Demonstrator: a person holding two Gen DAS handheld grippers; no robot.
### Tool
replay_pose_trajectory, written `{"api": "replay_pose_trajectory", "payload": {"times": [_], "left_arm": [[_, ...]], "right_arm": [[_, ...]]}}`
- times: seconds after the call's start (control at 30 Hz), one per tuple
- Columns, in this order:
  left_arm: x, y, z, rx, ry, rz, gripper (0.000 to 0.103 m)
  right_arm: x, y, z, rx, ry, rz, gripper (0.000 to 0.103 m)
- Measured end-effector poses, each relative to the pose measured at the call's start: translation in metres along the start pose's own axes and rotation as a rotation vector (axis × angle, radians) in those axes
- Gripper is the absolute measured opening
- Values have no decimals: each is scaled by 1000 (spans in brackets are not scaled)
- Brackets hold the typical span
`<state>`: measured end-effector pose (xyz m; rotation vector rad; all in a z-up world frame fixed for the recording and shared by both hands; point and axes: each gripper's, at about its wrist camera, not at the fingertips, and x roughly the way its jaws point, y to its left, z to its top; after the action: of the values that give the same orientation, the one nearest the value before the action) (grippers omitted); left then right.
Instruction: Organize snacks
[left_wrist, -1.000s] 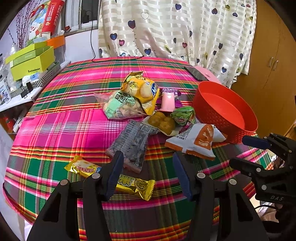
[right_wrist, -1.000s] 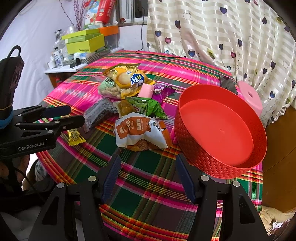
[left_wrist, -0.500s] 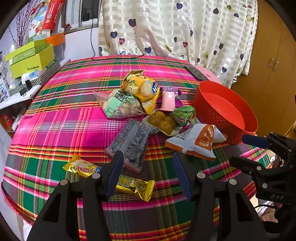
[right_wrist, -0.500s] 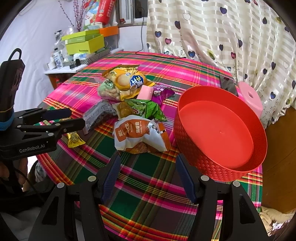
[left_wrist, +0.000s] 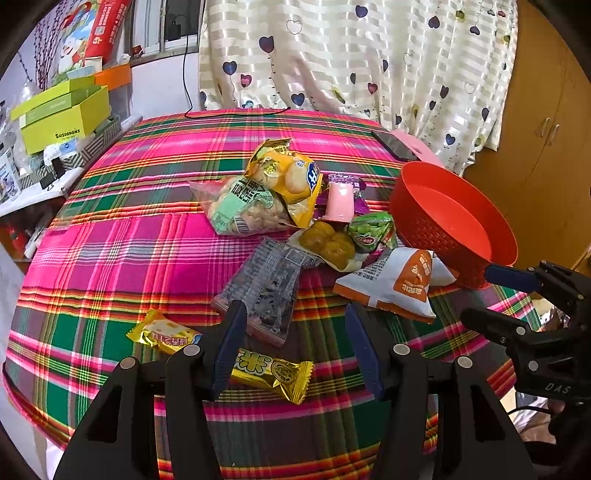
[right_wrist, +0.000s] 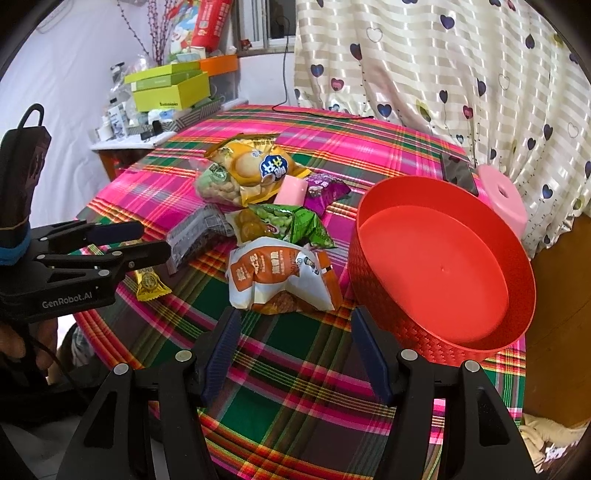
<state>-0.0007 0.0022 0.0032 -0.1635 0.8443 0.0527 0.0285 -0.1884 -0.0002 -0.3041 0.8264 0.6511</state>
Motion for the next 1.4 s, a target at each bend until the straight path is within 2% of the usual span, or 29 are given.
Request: {"api": "replay_pose_trajectory", "payload": {"times": [0.9, 1.4], "left_arm": [[1, 8, -3, -27, 7, 15, 57], [-9, 38, -9, -95, -7, 58, 57]], "right_arm": [[0, 2, 0, -4, -13, 2, 64], [5, 17, 9, -49, -42, 56, 64]]}}
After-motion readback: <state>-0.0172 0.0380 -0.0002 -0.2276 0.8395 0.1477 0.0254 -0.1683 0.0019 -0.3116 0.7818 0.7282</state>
